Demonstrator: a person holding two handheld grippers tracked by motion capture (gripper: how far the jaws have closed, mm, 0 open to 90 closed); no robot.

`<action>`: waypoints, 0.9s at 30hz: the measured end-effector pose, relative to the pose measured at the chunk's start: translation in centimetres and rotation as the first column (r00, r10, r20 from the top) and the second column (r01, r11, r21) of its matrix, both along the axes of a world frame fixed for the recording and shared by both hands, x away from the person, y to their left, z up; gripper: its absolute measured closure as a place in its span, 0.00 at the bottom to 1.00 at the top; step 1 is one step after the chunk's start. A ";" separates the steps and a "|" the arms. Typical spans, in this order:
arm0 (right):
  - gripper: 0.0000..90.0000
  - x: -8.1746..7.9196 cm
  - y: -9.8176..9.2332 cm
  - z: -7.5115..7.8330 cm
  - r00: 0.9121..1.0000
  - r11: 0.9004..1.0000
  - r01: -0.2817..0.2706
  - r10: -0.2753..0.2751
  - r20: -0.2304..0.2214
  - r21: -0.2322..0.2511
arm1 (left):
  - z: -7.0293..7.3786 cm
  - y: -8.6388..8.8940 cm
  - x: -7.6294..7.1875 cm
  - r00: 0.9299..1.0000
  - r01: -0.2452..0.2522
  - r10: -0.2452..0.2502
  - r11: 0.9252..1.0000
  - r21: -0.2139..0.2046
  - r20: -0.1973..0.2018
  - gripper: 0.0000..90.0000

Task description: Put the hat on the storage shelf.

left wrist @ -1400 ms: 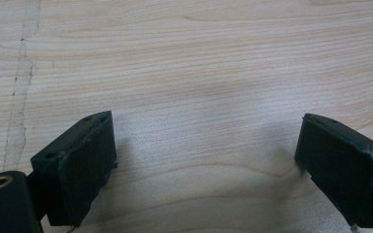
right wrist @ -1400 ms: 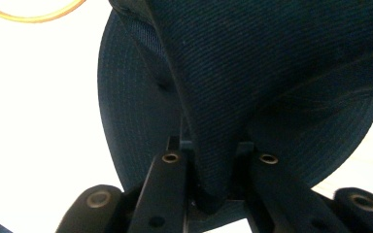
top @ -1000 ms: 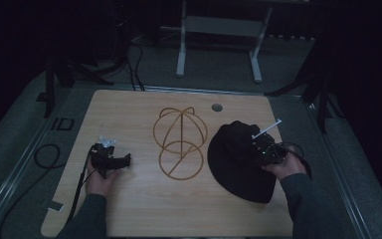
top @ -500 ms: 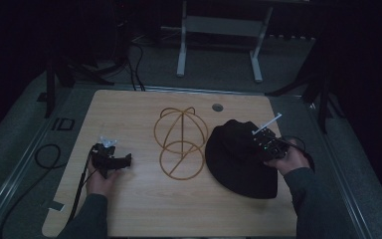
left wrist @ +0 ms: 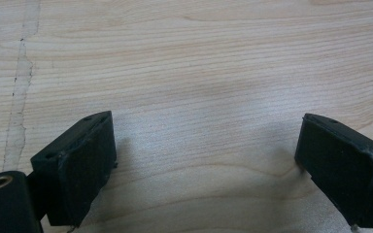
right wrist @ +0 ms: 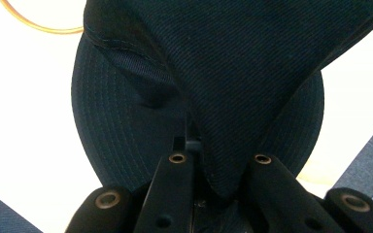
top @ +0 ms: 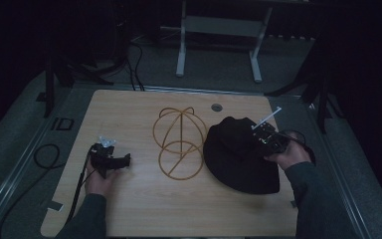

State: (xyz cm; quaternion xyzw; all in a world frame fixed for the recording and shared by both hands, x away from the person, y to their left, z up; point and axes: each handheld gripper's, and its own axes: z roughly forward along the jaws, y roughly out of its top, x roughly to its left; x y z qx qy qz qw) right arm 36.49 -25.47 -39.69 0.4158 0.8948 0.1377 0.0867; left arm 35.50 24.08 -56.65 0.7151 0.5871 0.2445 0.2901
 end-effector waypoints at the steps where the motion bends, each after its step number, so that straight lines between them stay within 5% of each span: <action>1: 0.97 0.0 0.0 0.2 1.000 1.000 0.000 0.000 0.003 0.000 | 0.0 0.0 0.0 1.000 0.000 0.000 1.000 0.000 0.000 0.09; 27: 0.97 1.2 -1.0 3.6 0.995 0.995 -0.099 0.099 0.018 0.018 | 0.0 0.0 0.0 1.000 0.002 -0.002 1.000 0.002 -0.003 0.09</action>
